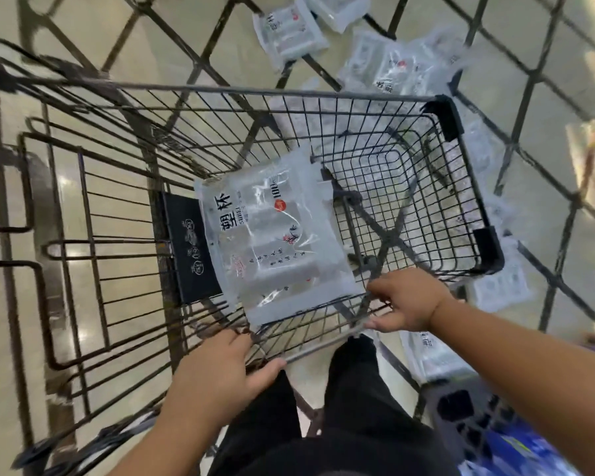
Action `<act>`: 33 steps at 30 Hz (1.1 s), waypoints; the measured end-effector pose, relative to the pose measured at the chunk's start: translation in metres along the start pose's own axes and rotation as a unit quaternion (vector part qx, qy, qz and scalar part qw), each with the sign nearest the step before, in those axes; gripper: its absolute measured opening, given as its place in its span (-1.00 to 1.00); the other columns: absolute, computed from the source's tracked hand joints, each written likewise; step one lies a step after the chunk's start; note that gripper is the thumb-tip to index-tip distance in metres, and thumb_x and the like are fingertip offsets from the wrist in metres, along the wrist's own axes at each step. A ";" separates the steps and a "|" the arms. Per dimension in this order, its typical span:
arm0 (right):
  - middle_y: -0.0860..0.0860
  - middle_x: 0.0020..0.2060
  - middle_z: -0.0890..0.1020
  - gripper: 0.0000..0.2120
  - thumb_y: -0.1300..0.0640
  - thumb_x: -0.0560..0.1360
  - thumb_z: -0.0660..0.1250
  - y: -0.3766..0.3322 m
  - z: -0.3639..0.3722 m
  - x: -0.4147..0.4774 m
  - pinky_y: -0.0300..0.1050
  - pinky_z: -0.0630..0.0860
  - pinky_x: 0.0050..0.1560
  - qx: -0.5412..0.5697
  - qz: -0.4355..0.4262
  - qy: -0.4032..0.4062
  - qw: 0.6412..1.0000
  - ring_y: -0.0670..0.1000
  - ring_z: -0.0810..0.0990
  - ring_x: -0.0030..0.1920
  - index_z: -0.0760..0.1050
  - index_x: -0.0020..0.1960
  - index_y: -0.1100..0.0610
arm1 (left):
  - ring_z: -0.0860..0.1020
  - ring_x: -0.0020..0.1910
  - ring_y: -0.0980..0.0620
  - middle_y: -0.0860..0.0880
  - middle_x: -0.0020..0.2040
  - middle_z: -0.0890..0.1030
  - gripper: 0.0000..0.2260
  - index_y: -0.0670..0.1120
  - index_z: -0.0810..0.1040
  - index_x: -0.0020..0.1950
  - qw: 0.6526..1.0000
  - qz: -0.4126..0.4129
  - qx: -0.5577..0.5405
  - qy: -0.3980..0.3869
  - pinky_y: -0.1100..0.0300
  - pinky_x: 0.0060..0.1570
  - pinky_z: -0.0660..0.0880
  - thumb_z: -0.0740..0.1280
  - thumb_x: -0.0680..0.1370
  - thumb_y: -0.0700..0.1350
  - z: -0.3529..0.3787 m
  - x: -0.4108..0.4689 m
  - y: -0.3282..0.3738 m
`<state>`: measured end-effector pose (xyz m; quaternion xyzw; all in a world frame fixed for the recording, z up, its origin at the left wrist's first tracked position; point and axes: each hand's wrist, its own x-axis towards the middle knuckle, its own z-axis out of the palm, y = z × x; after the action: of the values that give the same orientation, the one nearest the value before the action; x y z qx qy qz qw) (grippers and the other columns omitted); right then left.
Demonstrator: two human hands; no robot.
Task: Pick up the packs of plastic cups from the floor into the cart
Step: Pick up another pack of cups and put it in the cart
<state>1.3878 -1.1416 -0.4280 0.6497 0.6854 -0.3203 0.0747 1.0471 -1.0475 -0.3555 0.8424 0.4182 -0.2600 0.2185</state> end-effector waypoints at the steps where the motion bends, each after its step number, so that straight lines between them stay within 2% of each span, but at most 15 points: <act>1: -0.14 -0.18 0.56 -0.10 -0.72 0.22 -0.15 0.008 0.002 -0.006 -0.05 0.56 -0.15 0.007 0.000 0.001 1.000 0.00 0.57 -0.17 0.51 0.04 -0.05 | 0.50 0.04 0.12 0.17 -0.02 0.46 -0.27 0.14 0.49 0.17 1.000 -0.001 -0.002 0.000 0.17 -0.23 0.39 -0.17 0.39 0.57 0.002 0.001 0.010; 6: -0.08 -0.14 0.62 -0.05 -0.71 0.22 -0.17 0.054 -0.002 -0.036 -0.04 0.57 -0.12 -0.003 -0.028 0.019 0.999 0.04 0.60 -0.13 0.51 0.14 -0.03 | 0.52 0.11 0.16 0.19 0.07 0.50 -0.11 0.17 0.50 0.25 1.000 -0.019 -0.016 -0.009 0.18 -0.07 0.51 -0.31 0.29 0.60 0.008 0.007 0.063; 11: -0.05 -0.09 0.61 -0.08 -0.68 0.24 -0.11 0.111 -0.009 -0.058 -0.02 0.57 -0.07 -0.024 -0.034 0.003 0.999 0.05 0.59 -0.10 0.50 0.16 -0.02 | 0.49 0.09 0.23 0.23 0.07 0.47 -0.02 0.22 0.47 0.23 0.999 -0.025 -0.036 0.000 0.26 -0.16 0.41 -0.44 0.20 0.61 0.002 0.023 0.128; 14: -0.05 -0.10 0.61 -0.04 -0.71 0.21 -0.17 0.145 -0.018 -0.069 -0.05 0.56 -0.08 -0.031 -0.036 0.012 0.999 0.05 0.58 -0.12 0.48 0.16 -0.03 | 0.51 0.08 0.21 0.23 0.10 0.49 -0.12 0.21 0.48 0.22 0.999 -0.019 -0.023 0.014 0.24 -0.23 0.34 -0.34 0.27 0.60 -0.004 0.036 0.161; 19: -0.04 -0.08 0.61 -0.15 -0.67 0.28 -0.11 0.200 -0.028 -0.071 -0.02 0.57 -0.12 -0.055 -0.040 0.018 0.998 0.08 0.59 -0.12 0.48 0.14 -0.05 | 0.56 0.06 0.13 0.17 0.08 0.54 -0.25 0.17 0.52 0.25 0.999 -0.019 0.000 0.031 0.17 -0.22 0.43 -0.15 0.39 0.57 -0.011 0.067 0.203; 22: -0.02 -0.06 0.61 -0.13 -0.65 0.28 -0.10 0.226 -0.040 -0.070 -0.01 0.57 -0.12 -0.064 -0.033 0.027 0.997 0.09 0.58 -0.11 0.47 0.19 -0.04 | 0.57 0.00 0.08 0.13 0.02 0.55 -0.35 0.16 0.53 0.17 0.999 -0.003 0.009 0.042 0.13 -0.22 0.46 -0.08 0.44 0.54 -0.025 0.086 0.223; 25: -0.01 -0.12 0.60 -0.14 -0.63 0.28 -0.10 0.247 -0.056 -0.067 -0.01 0.56 -0.16 -0.069 -0.030 0.030 0.997 0.09 0.55 -0.16 0.47 0.17 -0.01 | 0.57 -0.04 0.05 0.10 -0.08 0.52 -0.40 0.14 0.50 0.02 0.999 0.011 0.018 0.045 0.13 -0.34 0.31 -0.10 0.44 0.51 -0.037 0.101 0.241; 26: 0.00 -0.13 0.59 -0.15 -0.62 0.28 -0.10 0.252 -0.060 -0.066 0.00 0.57 -0.17 -0.072 -0.028 0.035 0.996 0.09 0.55 -0.17 0.48 0.14 0.00 | 0.58 -0.04 0.03 0.10 -0.06 0.54 -0.41 0.13 0.50 0.01 0.999 0.015 0.012 0.048 0.12 -0.34 0.31 -0.09 0.44 0.51 -0.041 0.107 0.246; 30: -0.02 -0.14 0.61 -0.14 -0.60 0.29 -0.11 0.268 -0.071 -0.058 -0.08 0.53 -0.23 -0.088 -0.035 0.060 0.994 0.08 0.57 -0.18 0.52 0.12 0.03 | 0.59 0.06 0.03 0.11 0.11 0.60 -0.34 0.12 0.54 0.19 0.999 0.005 -0.017 0.045 0.12 -0.16 0.48 -0.02 0.44 0.53 -0.050 0.127 0.248; 33: -0.04 -0.17 0.60 -0.15 -0.62 0.29 -0.09 0.273 -0.077 -0.050 -0.06 0.55 -0.23 -0.085 -0.030 0.066 0.994 0.07 0.56 -0.22 0.51 0.12 0.02 | 0.59 0.05 0.04 0.12 0.09 0.61 -0.34 0.14 0.54 0.16 0.999 -0.001 -0.037 0.040 0.08 -0.08 0.53 -0.04 0.41 0.55 -0.058 0.136 0.246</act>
<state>1.6755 -1.1559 -0.4355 0.6399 0.7328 -0.2189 0.0747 1.3335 -1.0698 -0.3582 0.8434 0.4364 -0.2106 0.2322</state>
